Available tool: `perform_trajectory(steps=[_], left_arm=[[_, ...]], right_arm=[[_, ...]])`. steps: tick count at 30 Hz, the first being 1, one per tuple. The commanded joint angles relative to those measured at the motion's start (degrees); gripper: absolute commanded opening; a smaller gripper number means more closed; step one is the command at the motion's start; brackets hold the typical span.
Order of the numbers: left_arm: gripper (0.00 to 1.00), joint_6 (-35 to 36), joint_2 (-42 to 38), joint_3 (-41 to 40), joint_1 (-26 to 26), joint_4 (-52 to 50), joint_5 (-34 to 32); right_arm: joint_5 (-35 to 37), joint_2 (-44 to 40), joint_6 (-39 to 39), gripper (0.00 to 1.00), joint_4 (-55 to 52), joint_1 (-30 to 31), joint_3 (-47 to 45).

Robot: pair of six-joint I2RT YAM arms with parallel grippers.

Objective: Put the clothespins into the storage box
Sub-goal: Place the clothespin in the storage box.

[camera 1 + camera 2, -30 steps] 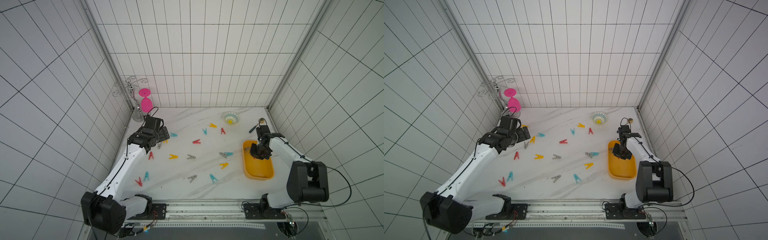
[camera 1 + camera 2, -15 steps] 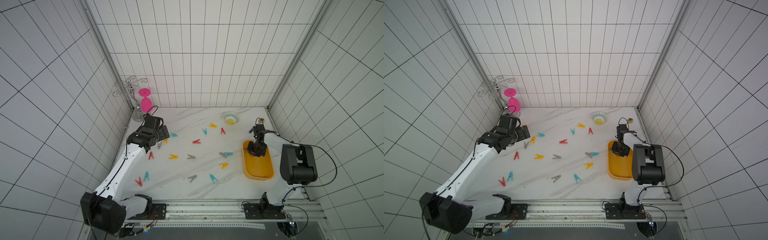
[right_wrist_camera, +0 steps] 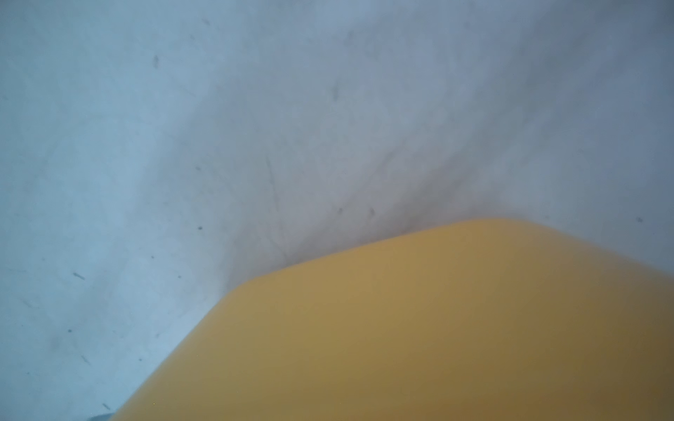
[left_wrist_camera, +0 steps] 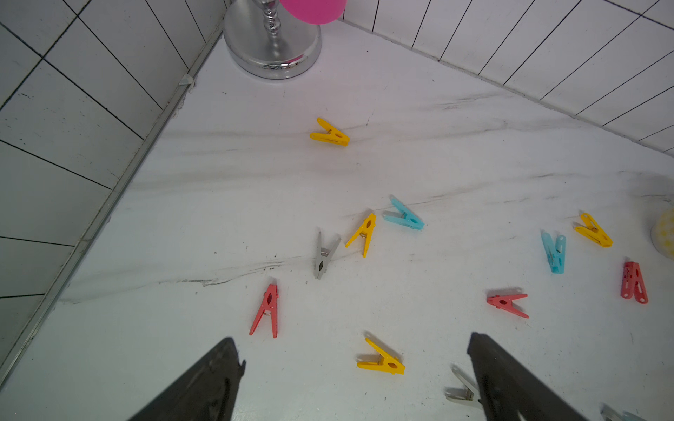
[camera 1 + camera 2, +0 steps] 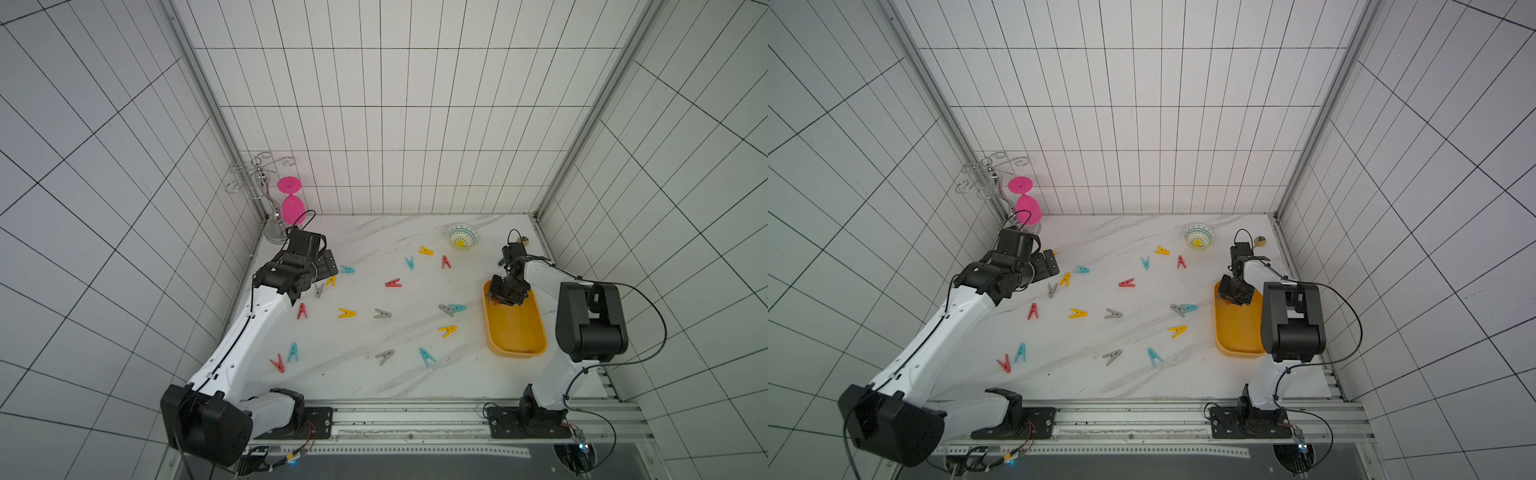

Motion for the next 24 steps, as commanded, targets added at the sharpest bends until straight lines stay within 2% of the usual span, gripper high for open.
perform_trajectory(steps=[1, 7, 15, 20, 24], left_arm=[[0.99, 0.7, -0.3, 1.1, 0.2, -0.1, -1.6], [0.99, 0.5, -0.3, 1.2, 0.2, -0.2, -1.4], [0.99, 0.2, -0.7, 1.8, 0.2, -0.4, -1.7], [0.99, 0.4, 0.3, 2.0, 0.3, -0.3, -2.3], [0.99, -0.1, 1.9, 1.8, 0.4, 0.1, -2.3]], right_arm=[[-1.5, 2.7, -0.8, 0.29, -0.1, 2.0, 3.8], [0.1, 0.9, -1.8, 0.36, -3.2, 2.3, 4.9], [3.1, -8.7, -3.5, 0.38, -9.1, 2.4, 4.0], [4.9, -10.8, -4.3, 0.38, -12.1, 4.7, 9.2], [5.0, -6.5, -6.4, 0.40, -12.1, 9.7, 16.3]])
